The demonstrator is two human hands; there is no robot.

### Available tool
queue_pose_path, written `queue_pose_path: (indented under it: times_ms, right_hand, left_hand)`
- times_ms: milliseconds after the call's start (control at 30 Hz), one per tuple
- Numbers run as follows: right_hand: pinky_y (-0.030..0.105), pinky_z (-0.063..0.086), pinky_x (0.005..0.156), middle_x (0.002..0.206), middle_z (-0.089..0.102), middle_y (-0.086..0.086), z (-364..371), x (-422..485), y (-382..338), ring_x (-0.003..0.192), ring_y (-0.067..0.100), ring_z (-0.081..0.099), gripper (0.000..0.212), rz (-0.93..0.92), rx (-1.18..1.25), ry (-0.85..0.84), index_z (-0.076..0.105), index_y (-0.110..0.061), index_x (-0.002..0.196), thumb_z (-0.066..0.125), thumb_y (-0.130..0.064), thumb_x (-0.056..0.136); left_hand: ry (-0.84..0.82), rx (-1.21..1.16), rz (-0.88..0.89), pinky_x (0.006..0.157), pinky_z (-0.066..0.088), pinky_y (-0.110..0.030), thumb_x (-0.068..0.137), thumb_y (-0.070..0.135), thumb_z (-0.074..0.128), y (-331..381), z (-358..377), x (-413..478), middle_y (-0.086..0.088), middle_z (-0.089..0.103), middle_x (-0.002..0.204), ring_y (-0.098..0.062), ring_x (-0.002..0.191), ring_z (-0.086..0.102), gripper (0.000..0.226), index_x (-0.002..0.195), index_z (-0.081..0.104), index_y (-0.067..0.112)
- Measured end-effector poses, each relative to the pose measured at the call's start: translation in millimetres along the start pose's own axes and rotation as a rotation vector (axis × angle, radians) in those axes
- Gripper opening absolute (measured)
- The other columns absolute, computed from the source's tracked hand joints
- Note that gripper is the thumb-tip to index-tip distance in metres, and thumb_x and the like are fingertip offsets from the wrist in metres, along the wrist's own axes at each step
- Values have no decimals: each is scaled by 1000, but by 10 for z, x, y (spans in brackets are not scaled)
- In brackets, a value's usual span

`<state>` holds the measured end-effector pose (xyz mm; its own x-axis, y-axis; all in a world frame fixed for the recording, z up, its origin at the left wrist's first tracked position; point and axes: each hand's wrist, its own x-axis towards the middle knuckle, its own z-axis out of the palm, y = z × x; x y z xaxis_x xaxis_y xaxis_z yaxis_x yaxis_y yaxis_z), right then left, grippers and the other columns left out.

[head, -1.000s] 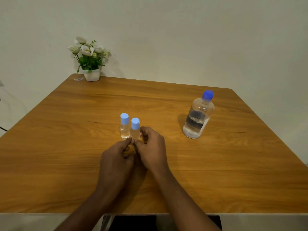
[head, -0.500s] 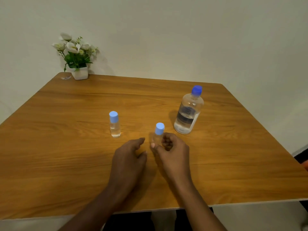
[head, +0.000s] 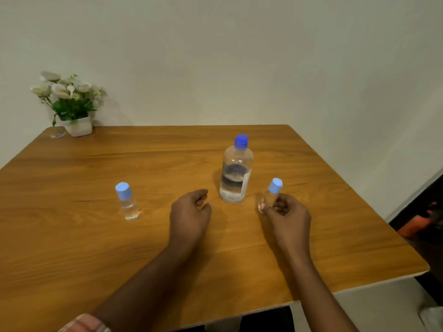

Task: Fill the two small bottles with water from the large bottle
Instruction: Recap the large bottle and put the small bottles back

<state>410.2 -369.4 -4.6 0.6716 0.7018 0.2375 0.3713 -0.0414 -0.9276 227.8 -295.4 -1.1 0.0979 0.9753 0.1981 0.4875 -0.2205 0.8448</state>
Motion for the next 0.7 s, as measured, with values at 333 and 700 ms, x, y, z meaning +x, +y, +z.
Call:
queue_pose_path:
  times_ms: [333, 700]
  right_hand:
    - [24, 53, 73, 84, 68, -14, 231, 1219, 174, 81, 3, 64, 24, 37, -9, 50, 70, -18, 102, 78, -21, 79]
    - [16, 46, 67, 100, 69, -6, 762, 2813, 503, 88, 9, 64, 35, 21, -99, 79, 67, -14, 114, 76, -23, 82]
  left_hand:
    - [-106, -94, -15, 80, 55, -32, 75, 14, 66, 80, 524, 1333, 0, 74, 89, -2, 79, 64, 30, 105, 71, 9]
    - [-252, 71, 185, 91, 37, -19, 85, 21, 68, 321, 1447, 2652, -2, 63, 125, -11, 111, 57, 44, 128, 58, 15]
